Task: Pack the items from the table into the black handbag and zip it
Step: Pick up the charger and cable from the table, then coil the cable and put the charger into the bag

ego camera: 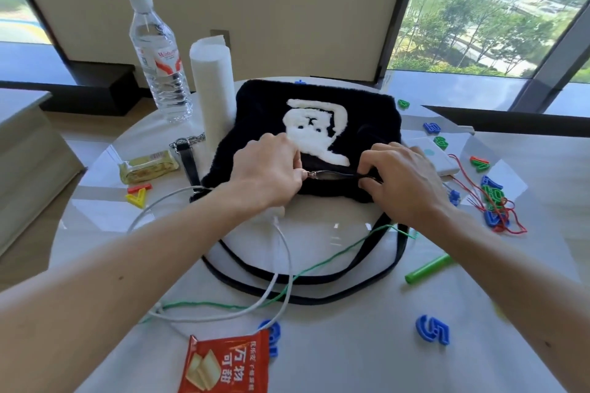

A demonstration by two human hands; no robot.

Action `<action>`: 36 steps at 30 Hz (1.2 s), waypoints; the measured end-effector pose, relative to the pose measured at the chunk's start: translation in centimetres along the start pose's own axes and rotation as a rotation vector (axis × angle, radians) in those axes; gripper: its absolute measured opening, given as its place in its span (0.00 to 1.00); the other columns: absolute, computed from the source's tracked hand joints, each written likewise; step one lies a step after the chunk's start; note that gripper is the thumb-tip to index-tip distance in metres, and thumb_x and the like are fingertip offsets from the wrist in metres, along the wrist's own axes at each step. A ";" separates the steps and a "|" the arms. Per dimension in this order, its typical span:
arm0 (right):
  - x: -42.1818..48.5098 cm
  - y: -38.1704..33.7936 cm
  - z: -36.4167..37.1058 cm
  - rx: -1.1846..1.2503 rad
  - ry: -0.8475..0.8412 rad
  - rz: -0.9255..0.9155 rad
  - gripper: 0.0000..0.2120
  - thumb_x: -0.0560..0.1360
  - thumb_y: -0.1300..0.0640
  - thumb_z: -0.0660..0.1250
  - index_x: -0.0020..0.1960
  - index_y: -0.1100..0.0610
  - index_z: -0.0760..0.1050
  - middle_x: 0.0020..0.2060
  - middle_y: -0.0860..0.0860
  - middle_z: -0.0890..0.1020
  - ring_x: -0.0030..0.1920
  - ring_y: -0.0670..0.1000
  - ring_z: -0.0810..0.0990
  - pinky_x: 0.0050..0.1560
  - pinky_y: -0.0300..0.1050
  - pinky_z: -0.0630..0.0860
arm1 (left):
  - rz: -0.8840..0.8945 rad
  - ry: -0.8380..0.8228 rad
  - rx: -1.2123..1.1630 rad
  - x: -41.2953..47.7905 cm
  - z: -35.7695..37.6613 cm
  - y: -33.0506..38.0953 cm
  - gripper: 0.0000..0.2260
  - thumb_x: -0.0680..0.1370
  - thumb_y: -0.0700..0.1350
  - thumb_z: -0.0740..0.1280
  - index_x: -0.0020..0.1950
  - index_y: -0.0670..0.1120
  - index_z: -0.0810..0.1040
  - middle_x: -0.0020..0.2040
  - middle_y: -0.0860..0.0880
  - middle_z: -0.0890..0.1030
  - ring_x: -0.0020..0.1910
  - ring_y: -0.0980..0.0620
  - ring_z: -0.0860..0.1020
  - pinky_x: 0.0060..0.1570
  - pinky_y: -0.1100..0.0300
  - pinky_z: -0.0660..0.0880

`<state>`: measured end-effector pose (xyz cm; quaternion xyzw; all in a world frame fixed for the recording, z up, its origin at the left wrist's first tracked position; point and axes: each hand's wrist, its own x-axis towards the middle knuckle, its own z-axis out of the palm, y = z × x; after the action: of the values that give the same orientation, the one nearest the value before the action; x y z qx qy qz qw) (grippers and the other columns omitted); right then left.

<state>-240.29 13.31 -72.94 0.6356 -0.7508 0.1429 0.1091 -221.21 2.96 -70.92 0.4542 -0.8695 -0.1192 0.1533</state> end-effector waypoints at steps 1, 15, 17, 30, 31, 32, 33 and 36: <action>0.1 0.1 -0.1 -0.001 0.004 0.010 0.05 0.72 0.53 0.73 0.44 0.49 0.77 0.41 0.43 0.77 0.48 0.52 0.76 0.49 0.48 0.66 | -0.014 0.011 0.031 0.0 -0.6 -0.9 0.08 0.74 0.53 0.72 0.37 0.52 0.80 0.37 0.52 0.81 0.40 0.48 0.80 0.39 0.56 0.74; 1.1 -0.5 -0.8 0.002 0.006 0.121 0.10 0.72 0.53 0.74 0.38 0.47 0.73 0.34 0.42 0.74 0.37 0.52 0.71 0.44 0.46 0.61 | -0.255 0.006 0.136 -2.0 -4.4 -9.8 0.11 0.73 0.55 0.73 0.34 0.51 0.79 0.37 0.51 0.81 0.44 0.45 0.79 0.39 0.55 0.72; 1.1 -0.7 -0.9 -0.003 -0.016 0.128 0.10 0.72 0.52 0.74 0.38 0.46 0.72 0.35 0.43 0.76 0.37 0.53 0.72 0.45 0.46 0.62 | -0.277 0.020 0.148 -2.3 -4.1 -9.7 0.11 0.73 0.55 0.73 0.34 0.51 0.79 0.38 0.51 0.80 0.44 0.44 0.79 0.39 0.56 0.71; -0.7 -12.2 -2.5 0.041 -0.420 0.207 0.32 0.68 0.21 0.57 0.34 0.51 0.71 0.33 0.47 0.77 0.33 0.50 0.75 0.33 0.44 0.67 | -0.198 -0.010 0.040 -2.5 -6.0 -7.5 0.06 0.70 0.49 0.74 0.39 0.54 0.77 0.44 0.52 0.82 0.50 0.46 0.80 0.50 0.49 0.78; -0.7 -13.1 -1.8 0.014 -0.484 0.199 0.33 0.68 0.21 0.56 0.32 0.52 0.69 0.33 0.47 0.76 0.32 0.50 0.74 0.33 0.44 0.64 | -0.190 -0.017 0.030 -2.4 -6.2 -7.2 0.05 0.71 0.48 0.73 0.39 0.54 0.77 0.44 0.51 0.83 0.49 0.46 0.80 0.51 0.48 0.78; -0.6 -13.8 -1.0 0.007 -0.520 0.189 0.32 0.69 0.22 0.58 0.32 0.52 0.67 0.33 0.48 0.75 0.32 0.50 0.72 0.32 0.45 0.62 | -0.187 -0.022 0.018 -2.3 -6.4 -7.0 0.05 0.71 0.48 0.72 0.40 0.54 0.78 0.44 0.51 0.83 0.49 0.46 0.80 0.52 0.48 0.78; -0.6 -14.3 -0.3 0.016 -0.537 0.180 0.29 0.70 0.26 0.61 0.34 0.52 0.67 0.34 0.48 0.74 0.32 0.50 0.70 0.32 0.45 0.61 | -0.187 -0.025 0.004 -2.3 -6.5 -6.8 0.04 0.72 0.47 0.72 0.40 0.54 0.78 0.44 0.51 0.82 0.49 0.46 0.80 0.53 0.47 0.78; -0.6 -14.3 1.1 0.050 -0.532 0.168 0.16 0.76 0.46 0.65 0.37 0.52 0.65 0.36 0.49 0.72 0.32 0.51 0.68 0.32 0.45 0.61 | -0.167 -0.014 -0.003 -2.3 -6.9 -6.5 0.03 0.73 0.47 0.71 0.42 0.54 0.78 0.45 0.51 0.81 0.49 0.46 0.80 0.52 0.49 0.78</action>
<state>-226.03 11.34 -73.11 0.5887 -0.7994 -0.0019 -0.1198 -212.46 0.78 -67.13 0.5239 -0.8295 -0.1362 0.1376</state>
